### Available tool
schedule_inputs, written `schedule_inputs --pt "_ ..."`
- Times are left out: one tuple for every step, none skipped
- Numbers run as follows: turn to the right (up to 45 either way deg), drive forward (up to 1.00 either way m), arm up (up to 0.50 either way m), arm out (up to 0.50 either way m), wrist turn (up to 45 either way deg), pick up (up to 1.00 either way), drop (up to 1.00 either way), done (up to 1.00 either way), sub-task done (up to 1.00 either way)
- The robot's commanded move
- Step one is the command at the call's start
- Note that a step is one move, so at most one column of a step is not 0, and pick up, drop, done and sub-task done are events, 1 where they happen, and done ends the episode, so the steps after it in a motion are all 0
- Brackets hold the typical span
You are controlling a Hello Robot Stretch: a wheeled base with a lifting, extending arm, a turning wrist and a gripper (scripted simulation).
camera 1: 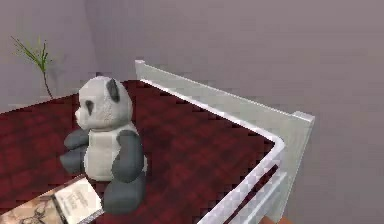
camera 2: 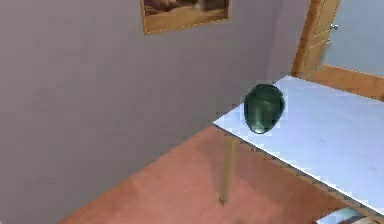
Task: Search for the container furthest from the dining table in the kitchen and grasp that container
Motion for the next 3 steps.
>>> schedule_inputs --pt "-45.0 0.00 0.00 0.00 0.0 0.00 0.00 0.00 0.00" --pt "-45.0 0.00 0.00 0.00 0.0 0.00 0.00 0.00 0.00" --pt "-45.0 0.00 0.00 0.00 0.0 0.00 0.00 0.00 0.00"
